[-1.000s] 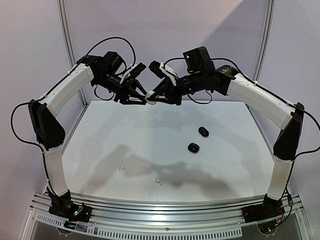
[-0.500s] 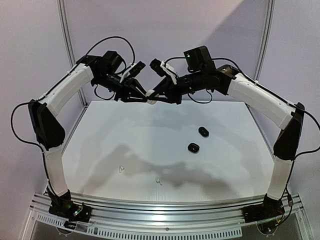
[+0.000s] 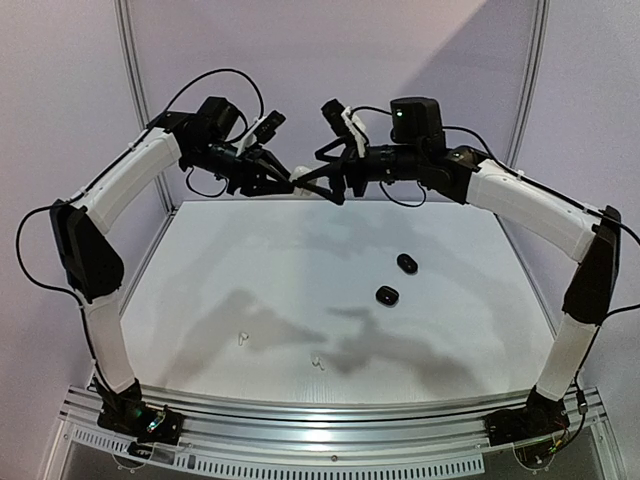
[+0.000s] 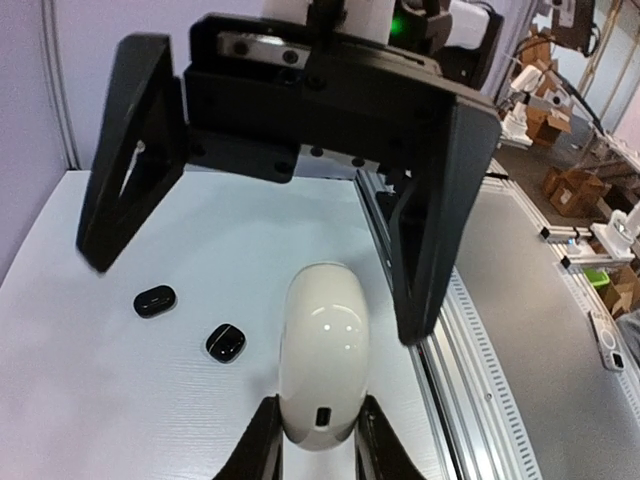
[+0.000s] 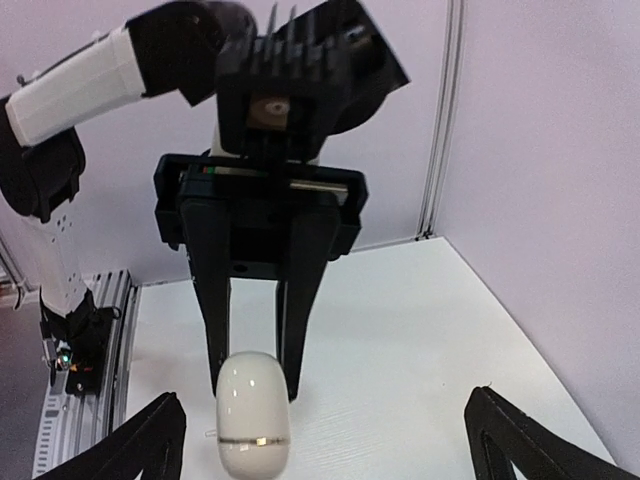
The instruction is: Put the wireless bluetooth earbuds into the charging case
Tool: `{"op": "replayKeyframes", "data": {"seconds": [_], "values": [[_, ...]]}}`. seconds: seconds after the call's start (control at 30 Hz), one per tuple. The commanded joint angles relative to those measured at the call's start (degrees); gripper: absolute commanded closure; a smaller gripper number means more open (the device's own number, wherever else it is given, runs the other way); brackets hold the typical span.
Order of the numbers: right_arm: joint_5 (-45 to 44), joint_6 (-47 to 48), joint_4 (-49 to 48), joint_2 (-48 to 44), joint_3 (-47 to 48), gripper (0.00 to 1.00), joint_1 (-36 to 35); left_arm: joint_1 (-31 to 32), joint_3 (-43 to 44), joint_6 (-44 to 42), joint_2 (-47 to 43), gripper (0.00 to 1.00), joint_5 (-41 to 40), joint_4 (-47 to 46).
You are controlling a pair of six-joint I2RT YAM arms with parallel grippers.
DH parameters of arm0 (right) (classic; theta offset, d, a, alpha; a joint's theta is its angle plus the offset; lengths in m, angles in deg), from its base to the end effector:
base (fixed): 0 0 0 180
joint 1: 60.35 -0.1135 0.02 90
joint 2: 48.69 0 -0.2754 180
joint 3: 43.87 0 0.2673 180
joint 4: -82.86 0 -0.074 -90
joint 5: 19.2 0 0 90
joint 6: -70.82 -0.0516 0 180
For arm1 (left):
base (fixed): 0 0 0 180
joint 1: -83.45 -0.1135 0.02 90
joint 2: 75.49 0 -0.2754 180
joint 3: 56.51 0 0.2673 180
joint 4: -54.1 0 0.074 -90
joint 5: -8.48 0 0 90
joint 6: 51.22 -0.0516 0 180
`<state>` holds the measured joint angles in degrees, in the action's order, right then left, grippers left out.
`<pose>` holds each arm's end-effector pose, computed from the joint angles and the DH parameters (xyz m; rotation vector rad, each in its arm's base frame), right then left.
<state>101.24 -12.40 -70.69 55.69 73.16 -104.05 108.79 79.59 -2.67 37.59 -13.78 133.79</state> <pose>0.3176 0.3397 0.4105 -1.1377 1.4944 0.9301 0.3640 -0.2252 0.3932 1.5084 1.5213 -1.3078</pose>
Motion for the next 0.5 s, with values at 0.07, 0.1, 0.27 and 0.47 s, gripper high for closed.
{"op": "replayKeyframes", "data": {"seconds": [0.07, 0.1, 0.27, 0.47], "values": [[-0.1, -10.9, -19.5, -8.6, -4.2, 0.01, 1.6, -4.3, -8.3, 22.7, -9.7, 1.0, -1.8, -22.6], [0.6, -11.7, -20.9, -8.8, -4.3, 0.01, 1.6, -5.5, -11.0, 28.1, -11.9, 1.0, -1.7, -27.8], [4.0, -20.4, -35.6, -8.8, -5.9, 0.01, 1.6, -9.9, -31.4, 50.5, -27.0, 1.0, -2.3, -63.0], [3.2, -37.4, -50.7, -1.0, -1.8, 0.11, 0.9, -9.8, -50.0, 67.5, -36.5, 1.0, -9.0, -92.2]]}}
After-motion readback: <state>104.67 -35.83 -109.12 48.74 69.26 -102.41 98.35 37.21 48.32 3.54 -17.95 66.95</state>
